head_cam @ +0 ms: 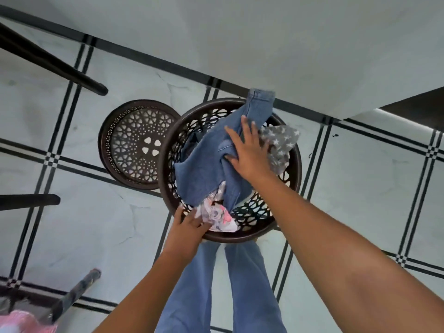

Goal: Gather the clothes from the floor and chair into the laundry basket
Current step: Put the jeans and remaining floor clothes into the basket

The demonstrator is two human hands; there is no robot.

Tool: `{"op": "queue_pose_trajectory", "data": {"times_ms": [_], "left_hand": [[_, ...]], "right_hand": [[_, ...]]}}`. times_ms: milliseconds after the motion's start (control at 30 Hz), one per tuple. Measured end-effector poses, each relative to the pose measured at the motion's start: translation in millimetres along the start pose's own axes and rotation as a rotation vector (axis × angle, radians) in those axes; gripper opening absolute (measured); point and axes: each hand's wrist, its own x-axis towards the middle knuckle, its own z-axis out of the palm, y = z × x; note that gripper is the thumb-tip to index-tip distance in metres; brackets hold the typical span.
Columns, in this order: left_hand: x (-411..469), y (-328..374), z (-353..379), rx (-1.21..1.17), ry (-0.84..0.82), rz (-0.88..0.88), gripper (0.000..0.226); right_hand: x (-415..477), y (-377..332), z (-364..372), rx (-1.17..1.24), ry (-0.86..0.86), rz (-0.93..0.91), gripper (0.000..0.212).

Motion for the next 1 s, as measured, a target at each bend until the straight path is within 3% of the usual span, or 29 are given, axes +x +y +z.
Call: {"op": "queue_pose_trajectory", "data": {"times_ms": [67, 133, 267, 433, 567, 633, 733, 800, 900, 1000], "left_hand": [[-7.4, -5.9, 6.1, -0.01, 0.145, -0.144, 0.072], [-6.8, -12.8, 9.0, -0.039, 0.215, -0.265, 0.093], [0.6, -23.3, 17.7, -0.044, 0.24, -0.209, 0.11], [1.8, -19.2, 25.6, -0.04, 0.265, -0.179, 0.109], [15.8, 3.8, 9.6, -0.104, 0.201, -0.241, 0.108], [26.0, 11.6, -7.8, -0.159, 0.092, -0.262, 0.11], [29.5, 1.2, -46.8, -0.374, 0.06, -0.274, 0.113], [16.6, -18.4, -83.5, -0.602, 0.082, -0.254, 0.1], [-23.4, -56.8, -143.6, -0.685, 0.141, -0.279, 0.07], [-83.2, -103.4, -202.2, -0.821, 0.322, -0.4, 0.046]], "right_hand": [[16.0, 9.0, 26.3, -0.019, -0.241, 0.096, 0.065], [22.1, 14.0, 51.2, 0.205, -0.432, 0.198, 0.054], [-3.3, 2.0, 93.8, 0.462, -0.55, 0.238, 0.044], [-13.5, 1.3, 116.9, 0.293, -0.39, 0.229, 0.045], [-0.5, -5.0, 79.1, 0.212, -0.34, 0.224, 0.04], [2.3, -10.0, 55.9, 0.229, -0.331, 0.244, 0.04], [-0.6, -21.8, 16.3, 0.314, -0.346, 0.288, 0.051], [-6.7, -34.5, -15.7, 0.383, -0.31, 0.303, 0.049], [-28.0, -74.1, -71.9, 0.498, -0.219, 0.27, 0.032], [-54.0, -147.8, -128.7, 0.55, -0.216, 0.142, 0.018]]}}
